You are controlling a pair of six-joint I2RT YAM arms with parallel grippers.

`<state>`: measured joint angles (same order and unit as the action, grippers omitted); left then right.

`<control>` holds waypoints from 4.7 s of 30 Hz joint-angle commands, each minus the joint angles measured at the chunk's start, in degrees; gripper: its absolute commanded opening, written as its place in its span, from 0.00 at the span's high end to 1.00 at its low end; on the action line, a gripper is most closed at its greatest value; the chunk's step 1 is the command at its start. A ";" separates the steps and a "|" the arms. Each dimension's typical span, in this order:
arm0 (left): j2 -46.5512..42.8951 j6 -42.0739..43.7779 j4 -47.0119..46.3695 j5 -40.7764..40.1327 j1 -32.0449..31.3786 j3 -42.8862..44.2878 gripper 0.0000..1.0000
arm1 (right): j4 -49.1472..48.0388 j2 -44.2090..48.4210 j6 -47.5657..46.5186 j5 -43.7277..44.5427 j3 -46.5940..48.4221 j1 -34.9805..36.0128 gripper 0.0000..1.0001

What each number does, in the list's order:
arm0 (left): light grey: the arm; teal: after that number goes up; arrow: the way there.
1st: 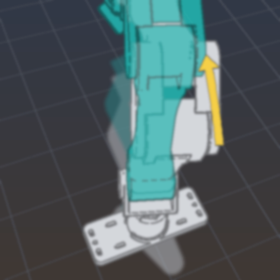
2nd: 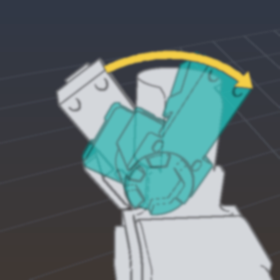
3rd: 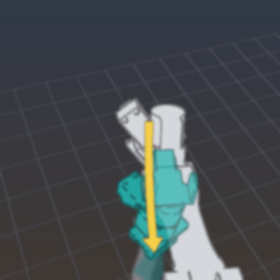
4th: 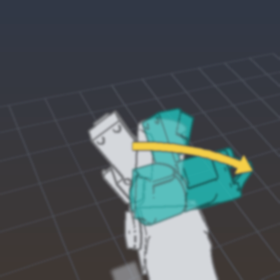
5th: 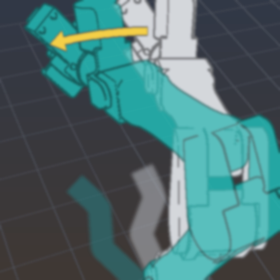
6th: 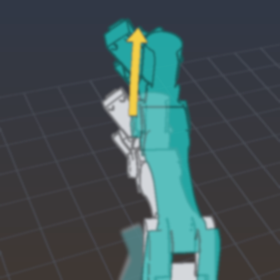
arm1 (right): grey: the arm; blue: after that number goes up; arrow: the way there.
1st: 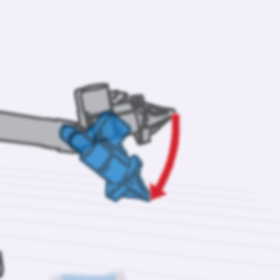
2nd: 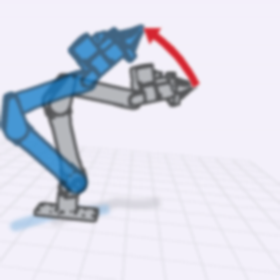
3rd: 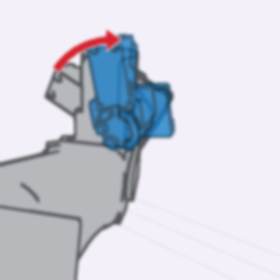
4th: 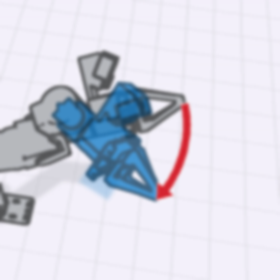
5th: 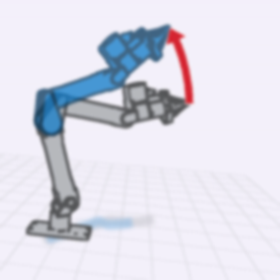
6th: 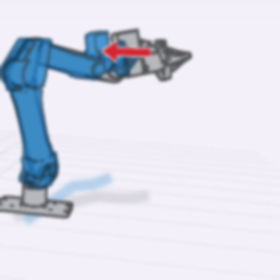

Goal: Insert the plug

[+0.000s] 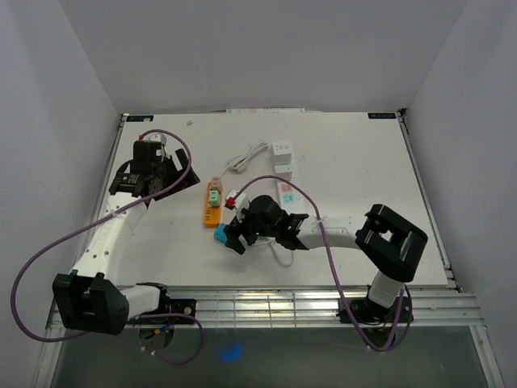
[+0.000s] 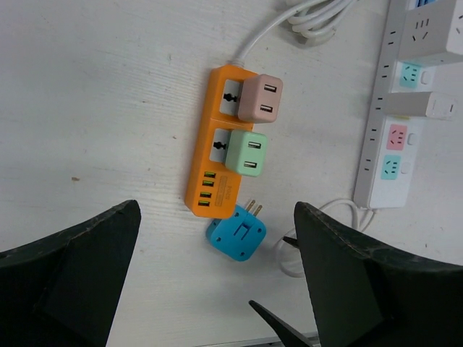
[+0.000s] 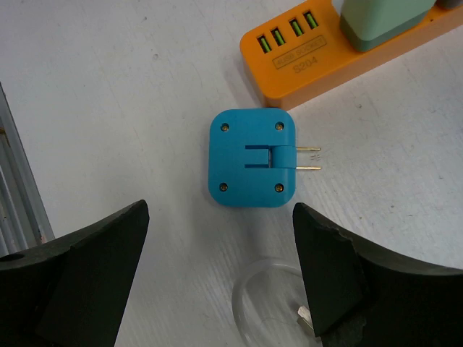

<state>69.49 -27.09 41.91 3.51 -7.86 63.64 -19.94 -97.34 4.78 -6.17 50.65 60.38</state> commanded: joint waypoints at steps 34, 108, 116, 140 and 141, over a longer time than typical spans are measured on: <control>-7.79 -0.68 -3.94 12.92 1.27 -3.87 0.02 | 7.64 -8.84 -1.35 14.44 7.53 4.22 0.44; -9.55 -4.38 -5.52 16.88 10.32 -4.31 0.02 | 9.07 -11.31 23.36 38.61 12.91 11.78 0.29; -5.96 -3.58 -6.23 31.27 8.83 -4.57 0.02 | 6.16 1.00 13.69 36.68 3.67 11.08 0.41; 2.75 -12.55 -20.38 45.27 -11.83 -4.31 0.02 | 3.51 35.55 -10.75 12.51 -12.07 -1.23 0.38; 3.01 -12.63 -20.81 45.36 -12.18 -4.40 0.02 | 3.60 35.29 -10.84 11.89 -11.63 -1.49 0.38</control>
<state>71.77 -38.50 24.08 45.98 -18.96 58.78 -15.11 -62.65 -3.77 10.17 38.50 59.55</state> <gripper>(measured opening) 0.979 0.728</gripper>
